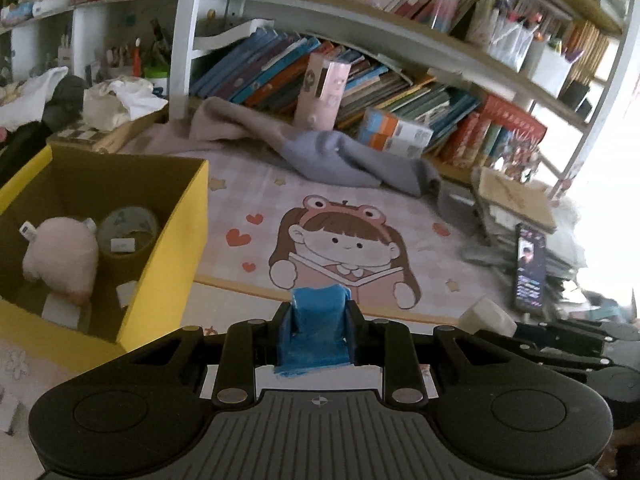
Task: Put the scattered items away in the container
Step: 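Lift the blue item and white cube and carry them toward the yellow box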
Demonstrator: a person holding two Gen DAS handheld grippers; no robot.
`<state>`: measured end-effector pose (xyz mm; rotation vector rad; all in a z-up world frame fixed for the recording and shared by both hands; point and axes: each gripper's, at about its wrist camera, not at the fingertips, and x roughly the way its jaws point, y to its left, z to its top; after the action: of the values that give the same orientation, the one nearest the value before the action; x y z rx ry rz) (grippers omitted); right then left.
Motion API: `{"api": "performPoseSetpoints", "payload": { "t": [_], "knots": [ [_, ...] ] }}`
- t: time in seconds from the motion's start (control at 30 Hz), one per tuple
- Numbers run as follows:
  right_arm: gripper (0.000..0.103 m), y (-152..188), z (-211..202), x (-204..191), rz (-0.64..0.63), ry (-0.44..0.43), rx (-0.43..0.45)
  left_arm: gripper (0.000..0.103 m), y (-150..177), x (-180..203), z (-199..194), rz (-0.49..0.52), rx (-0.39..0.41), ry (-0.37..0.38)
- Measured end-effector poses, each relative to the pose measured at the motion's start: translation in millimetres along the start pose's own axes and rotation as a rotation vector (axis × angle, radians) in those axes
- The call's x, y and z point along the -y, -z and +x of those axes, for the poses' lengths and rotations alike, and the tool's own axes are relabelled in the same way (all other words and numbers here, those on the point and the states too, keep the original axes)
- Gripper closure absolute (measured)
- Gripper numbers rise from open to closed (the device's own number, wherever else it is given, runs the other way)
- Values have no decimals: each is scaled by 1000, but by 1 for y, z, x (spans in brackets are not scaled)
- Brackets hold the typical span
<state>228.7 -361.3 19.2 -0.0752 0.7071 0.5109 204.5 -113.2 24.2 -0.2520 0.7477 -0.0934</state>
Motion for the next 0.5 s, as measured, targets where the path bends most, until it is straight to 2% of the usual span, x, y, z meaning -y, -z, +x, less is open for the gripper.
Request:
{"api": "performPoseSetpoints", "payload": {
  "t": [0.13,0.37,0.5],
  "knots": [
    [80,1,-13,-13,2,45,15,78,7,-7,-4,-19,-2,51],
    [80,4,-31,-37,44,143,57,78,12,-12,-13,65,0,151],
    [80,7,-39,-58,76,179,80,78,14,-27,-22,73,-13,213]
  ]
}}
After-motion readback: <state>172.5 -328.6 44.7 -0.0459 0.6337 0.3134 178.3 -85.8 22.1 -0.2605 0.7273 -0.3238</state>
